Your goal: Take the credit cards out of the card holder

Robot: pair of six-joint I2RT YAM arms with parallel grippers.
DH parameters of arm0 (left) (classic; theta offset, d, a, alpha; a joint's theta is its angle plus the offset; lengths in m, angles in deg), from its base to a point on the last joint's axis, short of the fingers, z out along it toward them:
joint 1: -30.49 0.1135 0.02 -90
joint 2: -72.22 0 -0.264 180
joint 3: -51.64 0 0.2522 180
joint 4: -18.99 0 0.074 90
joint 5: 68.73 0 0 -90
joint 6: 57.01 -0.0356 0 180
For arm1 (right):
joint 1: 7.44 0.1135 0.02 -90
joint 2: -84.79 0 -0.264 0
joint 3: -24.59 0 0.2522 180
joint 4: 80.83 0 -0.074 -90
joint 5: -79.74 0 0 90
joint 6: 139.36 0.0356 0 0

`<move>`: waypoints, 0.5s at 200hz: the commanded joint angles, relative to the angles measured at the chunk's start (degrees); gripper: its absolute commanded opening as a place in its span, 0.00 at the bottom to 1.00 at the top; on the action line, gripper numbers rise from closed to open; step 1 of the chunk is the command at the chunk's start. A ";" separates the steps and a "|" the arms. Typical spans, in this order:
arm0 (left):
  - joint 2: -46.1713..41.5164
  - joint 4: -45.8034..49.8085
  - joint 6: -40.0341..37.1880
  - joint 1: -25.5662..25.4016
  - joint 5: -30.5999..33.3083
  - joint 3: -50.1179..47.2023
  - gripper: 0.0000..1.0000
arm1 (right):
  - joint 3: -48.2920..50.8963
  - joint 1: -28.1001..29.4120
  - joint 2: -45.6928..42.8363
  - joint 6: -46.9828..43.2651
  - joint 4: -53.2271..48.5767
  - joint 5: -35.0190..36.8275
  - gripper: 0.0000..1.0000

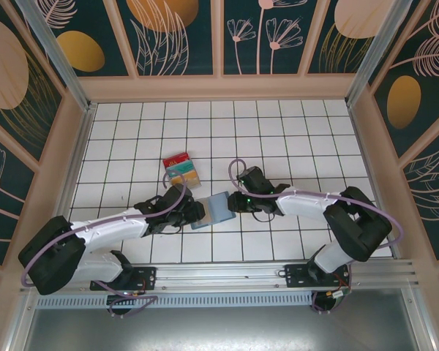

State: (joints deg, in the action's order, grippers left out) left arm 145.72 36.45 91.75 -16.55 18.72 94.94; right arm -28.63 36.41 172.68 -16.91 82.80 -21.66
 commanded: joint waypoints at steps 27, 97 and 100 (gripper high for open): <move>2.16 0.28 0.65 -0.27 -0.14 -0.32 0.42 | 2.15 -0.09 2.41 0.59 1.75 -0.63 0.32; 5.05 -1.14 0.59 -0.31 -1.26 0.22 0.42 | 2.55 0.00 3.28 0.78 2.67 -2.18 0.32; 5.12 -1.20 0.57 -0.28 -1.32 0.28 0.42 | 2.59 0.00 3.33 0.84 2.76 -2.36 0.31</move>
State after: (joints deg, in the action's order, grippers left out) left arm 149.46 35.97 91.75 -16.55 18.53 94.92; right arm -27.34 36.37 174.28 -16.87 84.59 -22.27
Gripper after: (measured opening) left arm 0.423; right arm 0.319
